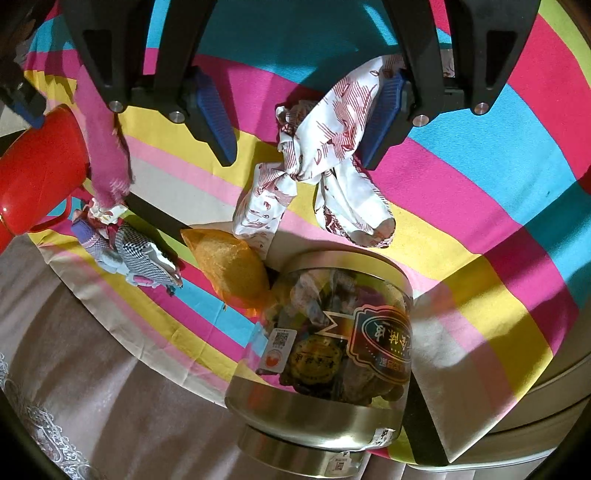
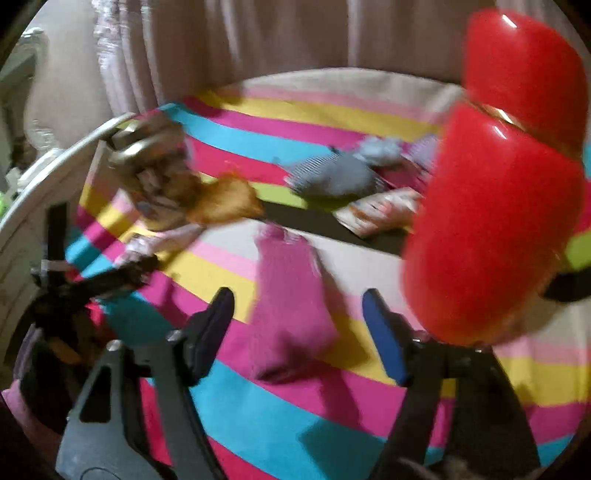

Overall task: Organize soft objects
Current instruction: 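Lift the white floral fabric with the left gripper while the right gripper grasps the pink knit glove, then lift the floral fabric with the left gripper while the right gripper lifts the pink glove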

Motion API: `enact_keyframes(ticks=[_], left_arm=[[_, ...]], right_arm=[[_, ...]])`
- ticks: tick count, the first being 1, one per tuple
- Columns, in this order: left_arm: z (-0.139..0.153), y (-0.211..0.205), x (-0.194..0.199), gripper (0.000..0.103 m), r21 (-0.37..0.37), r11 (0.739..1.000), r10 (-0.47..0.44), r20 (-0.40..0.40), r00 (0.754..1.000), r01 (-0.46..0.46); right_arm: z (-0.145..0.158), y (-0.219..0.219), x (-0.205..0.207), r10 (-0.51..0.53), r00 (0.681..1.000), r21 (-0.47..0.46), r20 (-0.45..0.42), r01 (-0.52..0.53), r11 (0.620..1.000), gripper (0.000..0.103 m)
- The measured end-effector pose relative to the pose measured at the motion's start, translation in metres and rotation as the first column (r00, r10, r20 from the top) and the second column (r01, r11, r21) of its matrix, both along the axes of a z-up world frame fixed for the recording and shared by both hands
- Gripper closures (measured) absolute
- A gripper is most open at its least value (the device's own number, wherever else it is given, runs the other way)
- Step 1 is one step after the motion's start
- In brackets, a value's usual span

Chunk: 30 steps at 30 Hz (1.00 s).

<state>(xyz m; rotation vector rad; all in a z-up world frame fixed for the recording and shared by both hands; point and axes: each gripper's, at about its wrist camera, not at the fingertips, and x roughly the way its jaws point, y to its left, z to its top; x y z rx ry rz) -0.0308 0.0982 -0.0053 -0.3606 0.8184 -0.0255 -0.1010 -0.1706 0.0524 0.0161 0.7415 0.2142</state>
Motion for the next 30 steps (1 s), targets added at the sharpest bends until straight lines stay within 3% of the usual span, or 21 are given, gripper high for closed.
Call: enact_keyframes(ticks=[6, 14, 15, 17, 18, 25, 30], left_arm=[[0.0, -0.001, 0.0, 0.032, 0.001, 1.0, -0.001, 0.0, 1.0, 0.001], [0.0, -0.001, 0.0, 0.032, 0.001, 1.0, -0.002, 0.0, 1.0, 0.002], [0.0, -0.001, 0.0, 0.032, 0.001, 1.0, -0.002, 0.0, 1.0, 0.002], [0.0, -0.001, 0.0, 0.032, 0.001, 1.0, -0.002, 0.0, 1.0, 0.002], [0.0, -0.001, 0.0, 0.032, 0.001, 1.0, -0.002, 0.0, 1.0, 0.002], [0.0, -0.001, 0.0, 0.032, 0.002, 1.0, -0.003, 0.0, 1.0, 0.003], [0.0, -0.003, 0.001, 0.032, 0.015, 1.0, -0.007, -0.004, 1.0, 0.007]], right_arm=[[-0.019, 0.01, 0.017, 0.04, 0.997, -0.034, -0.062, -0.042, 0.999, 0.027], [-0.051, 0.052, 0.027, 0.112, 0.99, -0.239, -0.085, -0.13, 0.962, 0.028], [-0.05, 0.05, 0.024, 0.114, 0.99, -0.233, -0.08, -0.13, 0.964, 0.034], [-0.047, 0.041, 0.018, 0.112, 0.992, -0.185, -0.061, -0.122, 0.975, 0.077], [-0.043, 0.033, 0.015, 0.096, 0.994, -0.15, -0.045, -0.101, 0.984, 0.084], [-0.009, -0.002, -0.01, 0.02, 0.999, 0.012, 0.047, -0.02, 1.0, 0.086], [0.001, -0.017, -0.024, 0.014, 0.999, 0.127, 0.05, -0.02, 0.992, 0.086]])
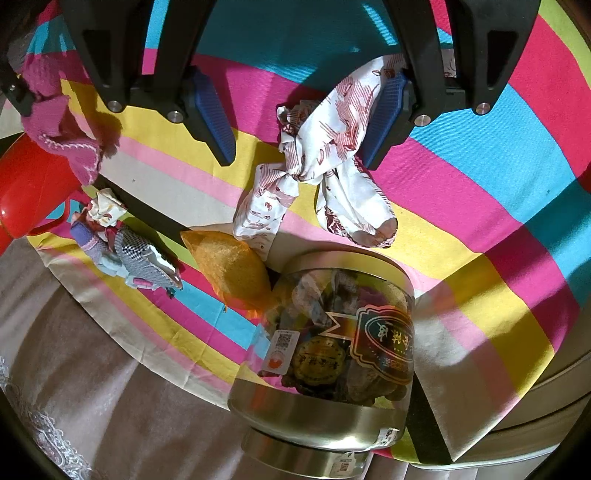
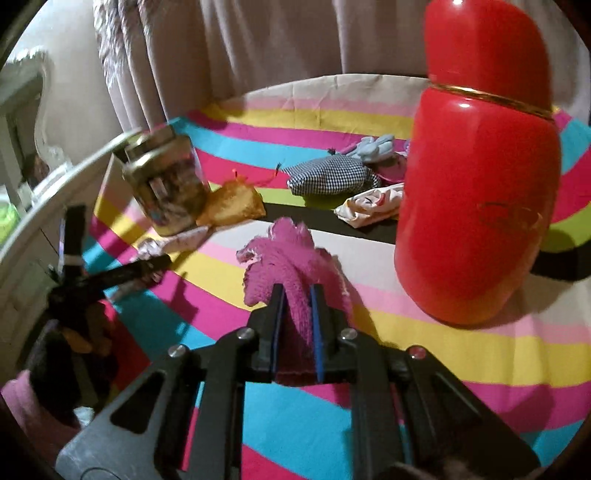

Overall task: Organize soft objects
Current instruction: 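Lift the floral fabric with the left gripper while the right gripper lifts the pink glove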

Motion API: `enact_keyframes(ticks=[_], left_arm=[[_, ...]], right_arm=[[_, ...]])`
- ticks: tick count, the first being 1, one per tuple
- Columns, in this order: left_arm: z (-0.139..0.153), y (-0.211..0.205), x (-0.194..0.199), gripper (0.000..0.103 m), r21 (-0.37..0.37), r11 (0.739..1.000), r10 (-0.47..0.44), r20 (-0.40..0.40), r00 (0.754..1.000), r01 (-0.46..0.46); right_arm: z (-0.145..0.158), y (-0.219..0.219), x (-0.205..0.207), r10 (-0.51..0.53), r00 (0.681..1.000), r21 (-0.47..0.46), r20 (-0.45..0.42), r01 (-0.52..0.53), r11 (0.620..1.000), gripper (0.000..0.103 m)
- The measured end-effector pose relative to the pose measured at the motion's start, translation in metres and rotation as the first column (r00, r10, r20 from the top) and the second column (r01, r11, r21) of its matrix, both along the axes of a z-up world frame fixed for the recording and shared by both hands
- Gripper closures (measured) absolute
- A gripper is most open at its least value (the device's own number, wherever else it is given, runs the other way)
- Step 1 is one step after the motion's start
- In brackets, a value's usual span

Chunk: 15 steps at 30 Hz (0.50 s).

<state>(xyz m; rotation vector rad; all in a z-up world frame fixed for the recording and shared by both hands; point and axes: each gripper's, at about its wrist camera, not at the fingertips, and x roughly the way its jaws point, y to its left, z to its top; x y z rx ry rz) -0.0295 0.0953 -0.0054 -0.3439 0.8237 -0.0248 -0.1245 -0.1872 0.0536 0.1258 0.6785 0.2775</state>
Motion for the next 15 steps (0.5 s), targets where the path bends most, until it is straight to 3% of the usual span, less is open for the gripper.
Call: enact_keyframes(ticks=[10, 11, 12, 15], left_arm=[[0.0, -0.012, 0.004, 0.036, 0.104, 0.995, -0.001, -0.032, 1.0, 0.005], [0.001, -0.013, 0.003, 0.052, 0.124, 0.992, 0.014, -0.035, 0.999, -0.01], [0.002, -0.014, 0.003, 0.076, 0.135, 0.991, 0.021, -0.035, 0.999, -0.016], [0.009, -0.016, -0.011, 0.077, 0.078, 0.997, 0.011, -0.012, 1.0, -0.01]], right_arm=[[-0.001, -0.015, -0.014, 0.007, 1.0, 0.155, -0.021, -0.003, 0.988, 0.086], [-0.002, -0.017, -0.015, 0.005, 1.0, 0.164, -0.025, -0.001, 0.987, 0.086], [-0.003, -0.019, -0.016, 0.004, 1.0, 0.17, -0.027, 0.001, 0.985, 0.086], [-0.004, -0.026, -0.02, -0.001, 0.999, 0.195, -0.032, 0.007, 0.981, 0.086]])
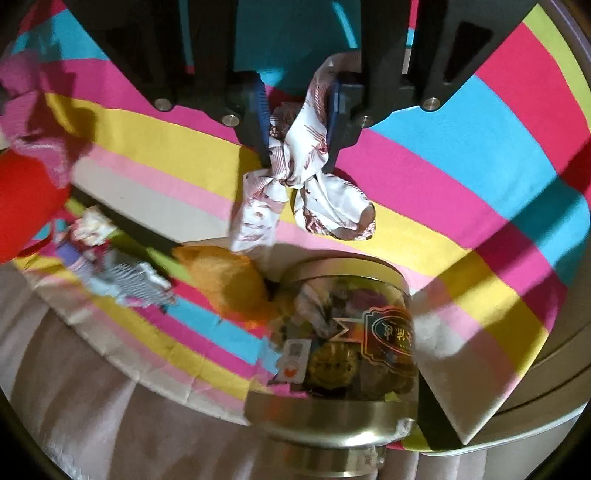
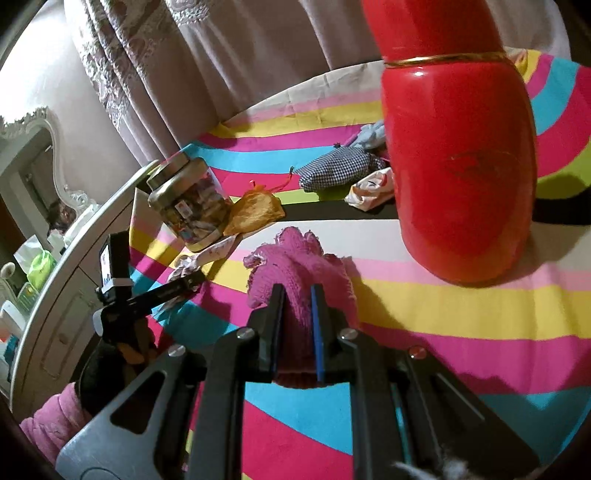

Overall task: Organize soft objects
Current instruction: 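Lift the floral fabric with the left gripper while the right gripper lifts the pink glove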

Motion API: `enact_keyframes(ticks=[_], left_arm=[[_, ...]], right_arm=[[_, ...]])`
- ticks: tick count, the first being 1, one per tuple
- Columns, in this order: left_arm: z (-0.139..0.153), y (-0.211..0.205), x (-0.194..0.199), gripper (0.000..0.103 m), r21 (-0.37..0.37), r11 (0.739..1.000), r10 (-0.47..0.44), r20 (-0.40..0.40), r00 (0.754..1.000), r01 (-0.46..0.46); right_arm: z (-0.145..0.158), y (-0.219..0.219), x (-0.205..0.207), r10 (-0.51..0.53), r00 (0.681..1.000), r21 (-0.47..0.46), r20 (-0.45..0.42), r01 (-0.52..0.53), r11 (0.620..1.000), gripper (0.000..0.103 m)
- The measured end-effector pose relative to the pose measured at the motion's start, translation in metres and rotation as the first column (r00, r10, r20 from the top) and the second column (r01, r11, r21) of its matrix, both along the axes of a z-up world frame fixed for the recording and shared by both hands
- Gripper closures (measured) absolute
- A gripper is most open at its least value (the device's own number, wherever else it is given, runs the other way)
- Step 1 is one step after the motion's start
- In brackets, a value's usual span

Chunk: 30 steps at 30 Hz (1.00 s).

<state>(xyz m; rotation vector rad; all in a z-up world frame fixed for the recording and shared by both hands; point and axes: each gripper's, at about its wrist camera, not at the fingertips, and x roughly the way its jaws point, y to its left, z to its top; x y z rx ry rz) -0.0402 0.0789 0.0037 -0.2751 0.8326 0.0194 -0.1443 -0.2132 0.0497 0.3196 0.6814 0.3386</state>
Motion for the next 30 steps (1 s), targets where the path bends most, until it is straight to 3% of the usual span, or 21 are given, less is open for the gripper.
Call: enact_keyframes(ticks=[4, 10, 17, 30], left_arm=[[0.025, -0.022, -0.032, 0.077, -0.008, 0.999, -0.033, 0.08, 0.996, 0.034], [0.057, -0.065, -0.06, 0.077, 0.074, 0.989, -0.135, 0.114, 0.984, 0.127], [0.064, -0.087, -0.083, 0.077, 0.15, 0.975, -0.178, 0.069, 0.982, 0.166], [0.06, -0.075, -0.126, 0.076, 0.143, 0.976, -0.167, 0.019, 0.986, 0.163]], right_arm=[[0.001, -0.008, -0.004, -0.008, 1.0, 0.02, 0.007, 0.008, 1.0, 0.086], [0.01, -0.011, -0.009, -0.019, 0.999, 0.059, 0.032, 0.017, 0.998, 0.086], [0.024, 0.0, -0.021, 0.013, 0.996, 0.017, 0.086, -0.014, 1.0, 0.086], [0.03, 0.022, -0.037, 0.094, 0.99, -0.001, 0.102, -0.095, 0.996, 0.086]])
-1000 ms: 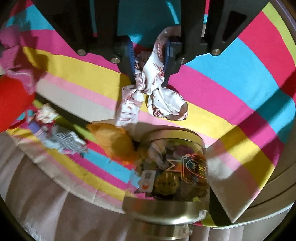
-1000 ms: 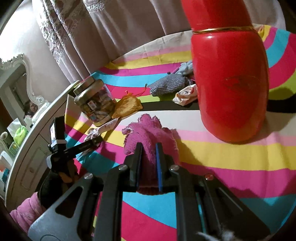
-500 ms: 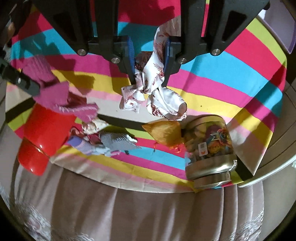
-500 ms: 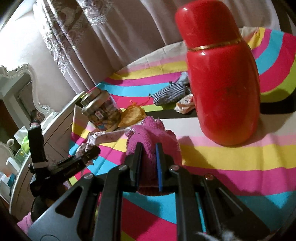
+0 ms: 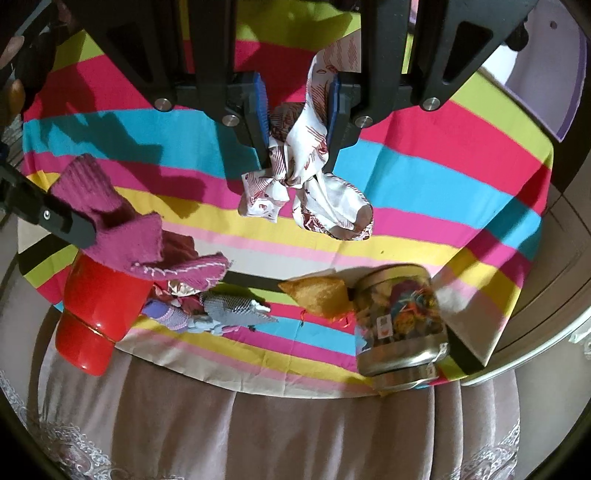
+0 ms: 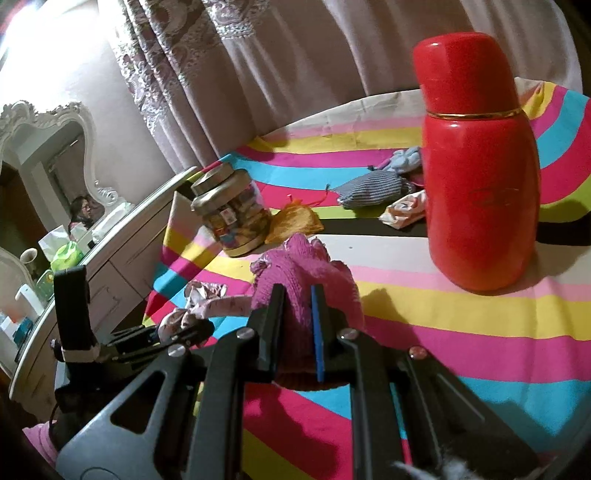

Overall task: Organize soft objects
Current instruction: 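Lift the floral fabric with the left gripper while the right gripper lifts the pink glove, then carry both items over the white box and open both grippers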

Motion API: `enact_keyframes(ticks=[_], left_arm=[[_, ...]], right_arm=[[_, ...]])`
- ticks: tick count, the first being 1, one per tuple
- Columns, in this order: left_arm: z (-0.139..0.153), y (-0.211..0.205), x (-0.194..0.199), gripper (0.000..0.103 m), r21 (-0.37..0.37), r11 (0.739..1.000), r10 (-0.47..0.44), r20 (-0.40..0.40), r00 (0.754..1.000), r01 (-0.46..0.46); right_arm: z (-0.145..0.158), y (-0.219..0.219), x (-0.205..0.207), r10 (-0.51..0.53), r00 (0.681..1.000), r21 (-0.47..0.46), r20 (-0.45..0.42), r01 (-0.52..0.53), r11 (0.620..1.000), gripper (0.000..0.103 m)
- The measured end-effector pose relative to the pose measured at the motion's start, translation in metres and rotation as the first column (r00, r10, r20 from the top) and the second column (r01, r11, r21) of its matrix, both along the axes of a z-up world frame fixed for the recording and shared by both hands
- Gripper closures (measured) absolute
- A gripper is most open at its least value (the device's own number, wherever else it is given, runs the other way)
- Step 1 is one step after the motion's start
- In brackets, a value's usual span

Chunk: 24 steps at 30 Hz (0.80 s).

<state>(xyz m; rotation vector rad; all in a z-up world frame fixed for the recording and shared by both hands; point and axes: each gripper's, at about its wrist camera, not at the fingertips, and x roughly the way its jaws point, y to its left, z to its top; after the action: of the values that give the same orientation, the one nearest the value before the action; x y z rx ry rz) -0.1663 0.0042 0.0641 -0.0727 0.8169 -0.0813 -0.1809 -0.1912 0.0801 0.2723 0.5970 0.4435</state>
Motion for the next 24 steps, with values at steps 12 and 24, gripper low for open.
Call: enact_keyframes(ticks=[12, 24], left_arm=[[0.008, 0.036, -0.032, 0.076, -0.024, 0.997, 0.067, 0.0, 0.998, -0.067], [0.02, 0.109, -0.089, 0.076, -0.07, 0.97, 0.234, -0.005, 0.972, -0.234]], right_arm=[[0.003, 0.041, -0.024, 0.132, 0.991, -0.031, 0.016, -0.131, 0.991, 0.086], [0.007, 0.092, -0.052, 0.294, 0.955, -0.051, 0.025, -0.293, 0.955, 0.086]])
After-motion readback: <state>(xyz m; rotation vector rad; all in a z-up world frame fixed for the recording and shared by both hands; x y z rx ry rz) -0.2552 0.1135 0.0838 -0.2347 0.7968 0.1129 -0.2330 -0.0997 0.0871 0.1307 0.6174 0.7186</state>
